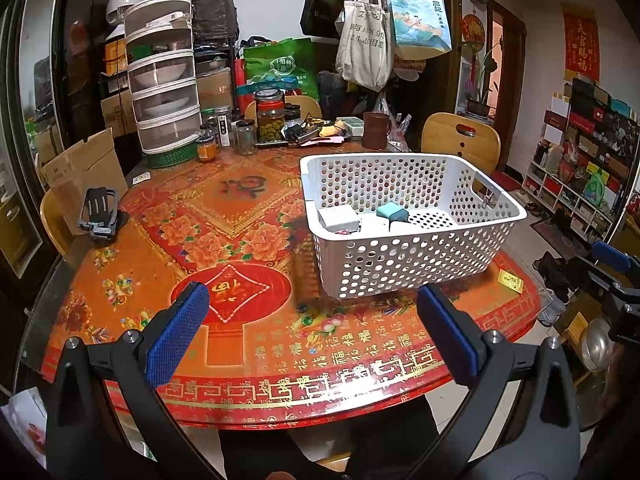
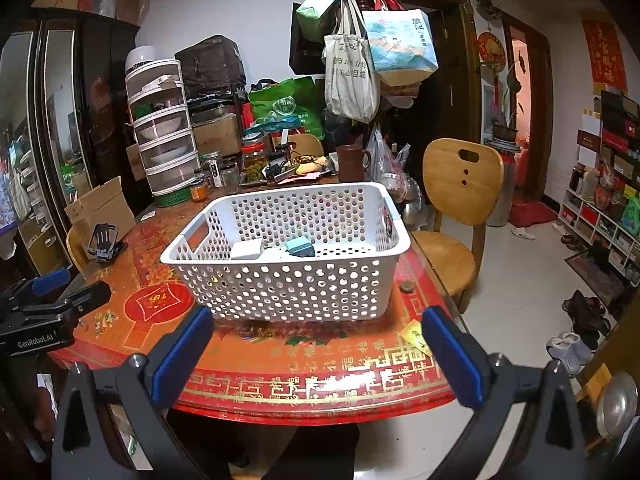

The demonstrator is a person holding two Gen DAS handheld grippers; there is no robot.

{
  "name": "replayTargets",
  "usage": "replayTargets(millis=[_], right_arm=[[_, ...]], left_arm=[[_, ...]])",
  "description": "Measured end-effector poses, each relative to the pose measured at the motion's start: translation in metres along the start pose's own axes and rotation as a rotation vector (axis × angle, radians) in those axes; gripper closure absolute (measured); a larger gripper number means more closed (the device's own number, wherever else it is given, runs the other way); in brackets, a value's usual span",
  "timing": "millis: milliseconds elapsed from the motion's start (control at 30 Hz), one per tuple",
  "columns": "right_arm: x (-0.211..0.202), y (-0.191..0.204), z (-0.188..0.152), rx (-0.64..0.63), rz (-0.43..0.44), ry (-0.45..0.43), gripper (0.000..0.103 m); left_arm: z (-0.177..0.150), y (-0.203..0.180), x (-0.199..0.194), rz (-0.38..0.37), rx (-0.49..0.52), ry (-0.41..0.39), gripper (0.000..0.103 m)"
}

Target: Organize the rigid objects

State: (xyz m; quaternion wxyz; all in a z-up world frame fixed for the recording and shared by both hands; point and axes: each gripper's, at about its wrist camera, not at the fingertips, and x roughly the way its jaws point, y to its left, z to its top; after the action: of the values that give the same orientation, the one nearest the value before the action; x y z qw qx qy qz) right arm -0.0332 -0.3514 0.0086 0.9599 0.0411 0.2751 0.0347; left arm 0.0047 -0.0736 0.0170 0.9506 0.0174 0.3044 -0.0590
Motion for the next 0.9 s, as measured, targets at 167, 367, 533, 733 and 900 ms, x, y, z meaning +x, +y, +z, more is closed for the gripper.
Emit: replayTargets(millis=[167, 367, 533, 733, 900], right_arm=[[0.0004, 0.0002, -0.0002, 0.001, 0.004, 0.0, 0.0], [0.0005, 0.0011, -0.0002, -0.001, 0.007, -0.001, 0.0], [0.0012, 0.0027, -0.0005, -0.006, 0.01, 0.0, 0.0], [0.0007, 0.0039, -0.0015, -0.007, 0.01, 0.0, 0.0], [0.0021, 0.0054, -0.002, -0.013, 0.012, 0.002, 0.0]], left_arm=[[-0.0002, 0.0001, 0.0002, -0.001, 0.0, 0.001, 0.001], [-0.0011, -0.0014, 0.0019, -0.007, 0.001, 0.007, 0.001], [-0.0017, -0.0024, 0.0036, -0.003, 0.006, 0.014, 0.001], [-0.0026, -0.0043, 0.0066, -0.012, -0.001, 0.021, 0.001], [-0.003, -0.0034, 0.0069, -0.015, -0.003, 0.024, 0.001]])
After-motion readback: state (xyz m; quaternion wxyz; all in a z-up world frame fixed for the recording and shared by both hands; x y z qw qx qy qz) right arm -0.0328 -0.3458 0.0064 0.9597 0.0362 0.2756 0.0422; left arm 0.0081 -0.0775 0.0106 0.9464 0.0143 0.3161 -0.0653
